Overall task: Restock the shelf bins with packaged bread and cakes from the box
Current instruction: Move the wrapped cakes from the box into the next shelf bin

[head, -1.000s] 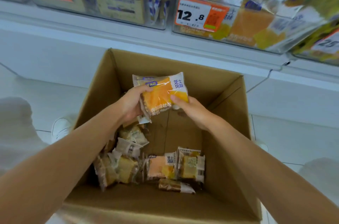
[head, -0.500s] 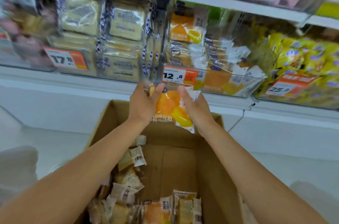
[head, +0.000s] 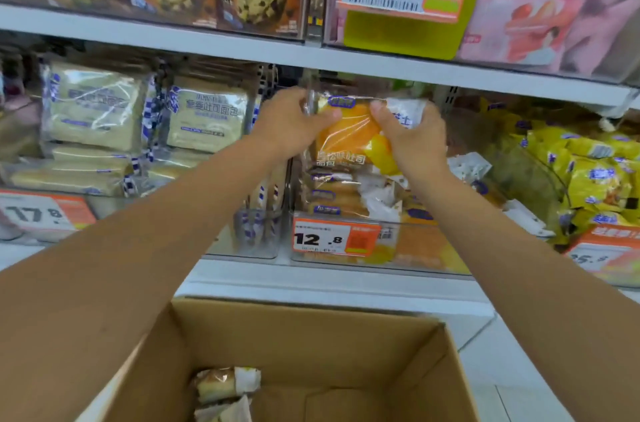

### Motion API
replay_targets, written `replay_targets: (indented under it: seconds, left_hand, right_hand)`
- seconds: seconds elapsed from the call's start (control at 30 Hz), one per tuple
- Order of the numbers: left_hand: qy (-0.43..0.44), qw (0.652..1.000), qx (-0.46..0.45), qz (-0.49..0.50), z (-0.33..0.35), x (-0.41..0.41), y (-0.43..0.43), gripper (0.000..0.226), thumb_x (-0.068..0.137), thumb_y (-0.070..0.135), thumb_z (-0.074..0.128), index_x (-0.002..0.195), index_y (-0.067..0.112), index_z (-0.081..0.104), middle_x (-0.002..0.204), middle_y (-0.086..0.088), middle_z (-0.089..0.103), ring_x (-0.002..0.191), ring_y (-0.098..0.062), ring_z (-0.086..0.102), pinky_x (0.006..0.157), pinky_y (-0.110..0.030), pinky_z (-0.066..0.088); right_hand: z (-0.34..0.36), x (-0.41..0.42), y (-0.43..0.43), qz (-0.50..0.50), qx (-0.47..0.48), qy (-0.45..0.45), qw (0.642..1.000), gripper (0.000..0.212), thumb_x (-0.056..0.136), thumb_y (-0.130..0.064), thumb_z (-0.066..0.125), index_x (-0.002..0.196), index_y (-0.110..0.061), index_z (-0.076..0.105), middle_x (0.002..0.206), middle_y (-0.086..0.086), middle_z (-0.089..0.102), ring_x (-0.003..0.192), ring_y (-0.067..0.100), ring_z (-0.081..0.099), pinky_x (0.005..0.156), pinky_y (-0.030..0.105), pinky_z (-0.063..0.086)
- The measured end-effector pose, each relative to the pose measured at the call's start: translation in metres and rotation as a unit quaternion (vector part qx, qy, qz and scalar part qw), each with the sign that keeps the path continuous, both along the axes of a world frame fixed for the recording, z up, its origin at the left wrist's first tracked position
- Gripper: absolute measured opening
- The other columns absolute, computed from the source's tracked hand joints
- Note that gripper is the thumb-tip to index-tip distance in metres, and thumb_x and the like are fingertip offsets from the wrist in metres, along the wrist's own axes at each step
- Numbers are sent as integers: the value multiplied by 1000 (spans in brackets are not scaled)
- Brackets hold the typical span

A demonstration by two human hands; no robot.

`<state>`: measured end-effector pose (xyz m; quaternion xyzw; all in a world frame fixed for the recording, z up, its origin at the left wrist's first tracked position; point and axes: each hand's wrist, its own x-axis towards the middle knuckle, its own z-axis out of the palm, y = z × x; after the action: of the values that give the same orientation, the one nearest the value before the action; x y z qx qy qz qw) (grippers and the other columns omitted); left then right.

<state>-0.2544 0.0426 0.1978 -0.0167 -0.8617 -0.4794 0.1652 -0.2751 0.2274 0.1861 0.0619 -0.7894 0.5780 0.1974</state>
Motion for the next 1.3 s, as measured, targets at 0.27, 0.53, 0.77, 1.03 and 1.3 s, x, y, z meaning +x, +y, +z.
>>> replay_targets:
  seconds: [0.27,0.53,0.77,1.03,1.3]
  left_hand:
    - [-16,999,-10,30,-18,-37,-10,51,87,38,70,128,9,61,131,-6,61,120,-21,56,98,-30,43]
    - [-6,999,-18,37,-10,-36,-10,48,87,44,69,122,12,65,118,-5,68,106,-21,63,98,-37,48]
    - [-105,992,-70,-15,-6,-22,-20,76,76,32,82,142,13,47,143,-6,50,123,-17,49,87,-22,35]
    - [-41,997,-59,26,-4,-29,-14,62,78,23,82,133,13,56,123,-11,63,114,-27,59,82,-23,38]
    - [-40,998,-38,37,-14,-27,-19,77,76,31,82,142,10,47,144,-7,50,130,-24,48,107,-36,40]
  right_hand:
    - [-20,-28,-4,15,197,-69,978,107,67,-78,64,144,-10,35,145,8,40,133,27,42,107,43,41]
    - [-28,-29,4,56,197,-52,978,69,83,-49,70,133,-16,36,115,-6,52,108,17,54,81,30,39]
    - [-25,-27,4,76,148,-98,981,70,84,-50,69,134,-12,39,125,-2,52,122,19,50,82,21,46]
    - [-20,-28,-2,89,97,-109,985,56,86,-41,71,124,-19,37,101,-18,50,112,13,53,72,15,40]
    - [-28,-33,2,87,106,-112,984,40,94,-30,62,128,-15,49,111,-4,60,83,-3,54,61,9,38]
